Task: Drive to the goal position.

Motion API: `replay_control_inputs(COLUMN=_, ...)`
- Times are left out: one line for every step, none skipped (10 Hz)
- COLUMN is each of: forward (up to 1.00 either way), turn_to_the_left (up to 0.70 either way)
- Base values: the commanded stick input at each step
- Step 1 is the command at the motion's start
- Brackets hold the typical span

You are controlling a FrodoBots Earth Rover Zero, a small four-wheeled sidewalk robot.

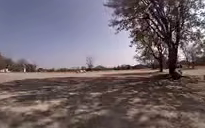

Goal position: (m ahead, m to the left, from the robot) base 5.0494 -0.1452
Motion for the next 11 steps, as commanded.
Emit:
replay_control_inputs(forward=1.00, turn_to_the_left=-0.03)
replay_control_inputs(forward=1.00, turn_to_the_left=-0.03)
replay_control_inputs(forward=1.00, turn_to_the_left=-0.03)
replay_control_inputs(forward=1.00, turn_to_the_left=-0.03)
replay_control_inputs(forward=1.00, turn_to_the_left=-0.03)
replay_control_inputs(forward=1.00, turn_to_the_left=-0.02)
replay_control_inputs(forward=1.00, turn_to_the_left=-0.02)
replay_control_inputs(forward=1.00, turn_to_the_left=-0.02)
replay_control_inputs(forward=1.00, turn_to_the_left=0.00)
replay_control_inputs(forward=1.00, turn_to_the_left=0.00)
replay_control_inputs(forward=1.00, turn_to_the_left=0.00)
